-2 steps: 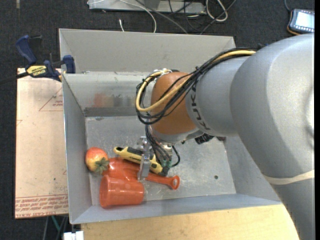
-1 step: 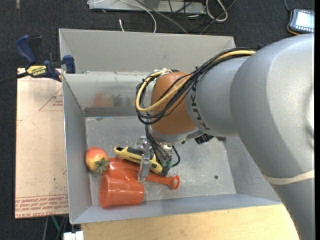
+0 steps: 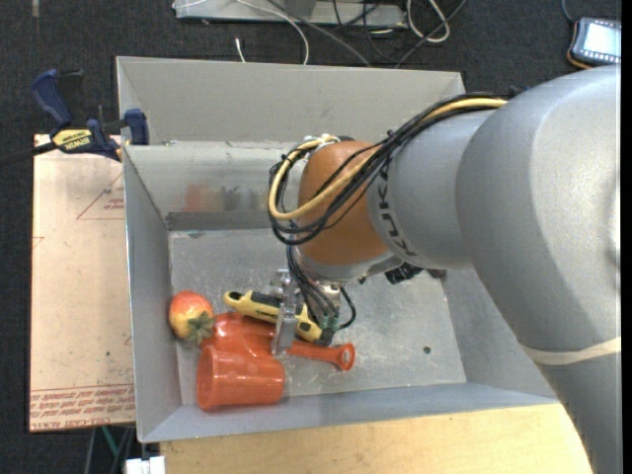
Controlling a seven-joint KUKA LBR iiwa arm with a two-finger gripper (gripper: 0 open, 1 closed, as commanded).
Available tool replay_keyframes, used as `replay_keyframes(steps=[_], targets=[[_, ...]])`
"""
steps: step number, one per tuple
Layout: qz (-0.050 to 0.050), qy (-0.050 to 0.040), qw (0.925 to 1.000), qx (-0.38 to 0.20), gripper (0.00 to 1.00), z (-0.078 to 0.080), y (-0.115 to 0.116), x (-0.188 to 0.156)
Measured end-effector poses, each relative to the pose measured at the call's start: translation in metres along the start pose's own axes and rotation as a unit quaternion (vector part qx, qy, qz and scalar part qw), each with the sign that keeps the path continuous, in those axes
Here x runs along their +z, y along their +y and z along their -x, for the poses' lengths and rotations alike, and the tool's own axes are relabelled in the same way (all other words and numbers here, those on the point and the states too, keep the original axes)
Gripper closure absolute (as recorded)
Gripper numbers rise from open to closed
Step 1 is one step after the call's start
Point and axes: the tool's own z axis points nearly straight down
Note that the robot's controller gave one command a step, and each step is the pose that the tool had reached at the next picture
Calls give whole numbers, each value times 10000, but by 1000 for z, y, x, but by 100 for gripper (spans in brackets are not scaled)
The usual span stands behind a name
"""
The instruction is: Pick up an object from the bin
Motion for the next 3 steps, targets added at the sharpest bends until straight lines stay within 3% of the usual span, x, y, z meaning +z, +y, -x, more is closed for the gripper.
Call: replay_keyframes(steps=[3], targets=[[-3,22,10000,-13,100,-3,-1,-58]])
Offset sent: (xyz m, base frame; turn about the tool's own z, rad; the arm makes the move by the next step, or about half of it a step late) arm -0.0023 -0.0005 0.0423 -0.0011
